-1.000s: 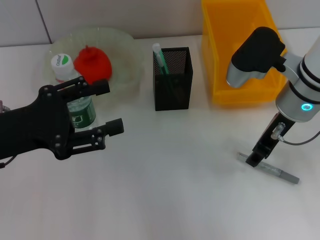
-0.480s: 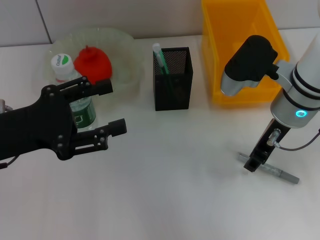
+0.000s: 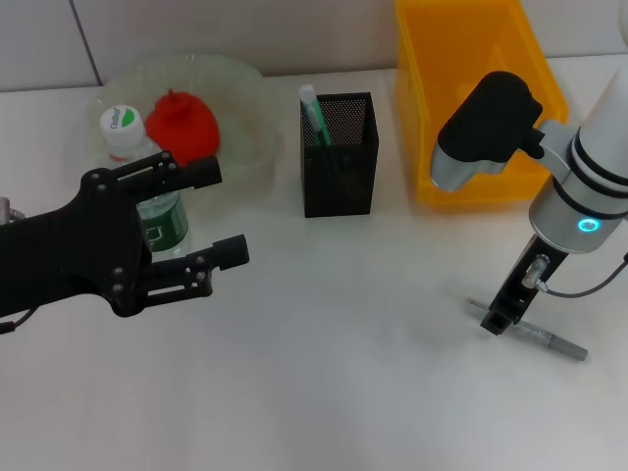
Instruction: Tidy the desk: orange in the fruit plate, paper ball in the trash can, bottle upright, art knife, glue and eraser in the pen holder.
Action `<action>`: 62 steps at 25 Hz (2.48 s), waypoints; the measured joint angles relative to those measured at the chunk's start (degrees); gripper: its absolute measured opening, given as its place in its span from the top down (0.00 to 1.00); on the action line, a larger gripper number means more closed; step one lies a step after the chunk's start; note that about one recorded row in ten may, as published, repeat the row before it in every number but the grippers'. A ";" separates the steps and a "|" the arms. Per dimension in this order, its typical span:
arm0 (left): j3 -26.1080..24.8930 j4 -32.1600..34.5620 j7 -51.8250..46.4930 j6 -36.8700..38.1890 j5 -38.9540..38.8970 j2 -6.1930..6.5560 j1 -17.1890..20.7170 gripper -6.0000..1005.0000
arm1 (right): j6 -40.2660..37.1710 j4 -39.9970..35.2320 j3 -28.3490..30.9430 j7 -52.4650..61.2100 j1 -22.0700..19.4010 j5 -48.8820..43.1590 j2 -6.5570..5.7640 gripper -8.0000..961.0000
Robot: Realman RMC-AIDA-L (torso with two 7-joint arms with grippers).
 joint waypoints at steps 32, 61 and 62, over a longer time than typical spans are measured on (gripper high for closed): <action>0.08 0.08 0.01 0.75 -0.02 0.01 0.11 0.22 | 0.70 -0.07 -4.06 2.72 -0.02 -0.01 0.00 0.75; 0.08 -0.15 0.01 1.32 -0.54 0.01 -0.14 0.22 | 3.23 -21.00 -3.47 3.14 -8.80 2.90 -0.17 0.85; 0.08 -0.18 0.01 1.32 -0.54 0.00 -0.18 0.22 | 3.58 -21.86 -3.46 3.13 -9.03 3.26 -0.19 0.85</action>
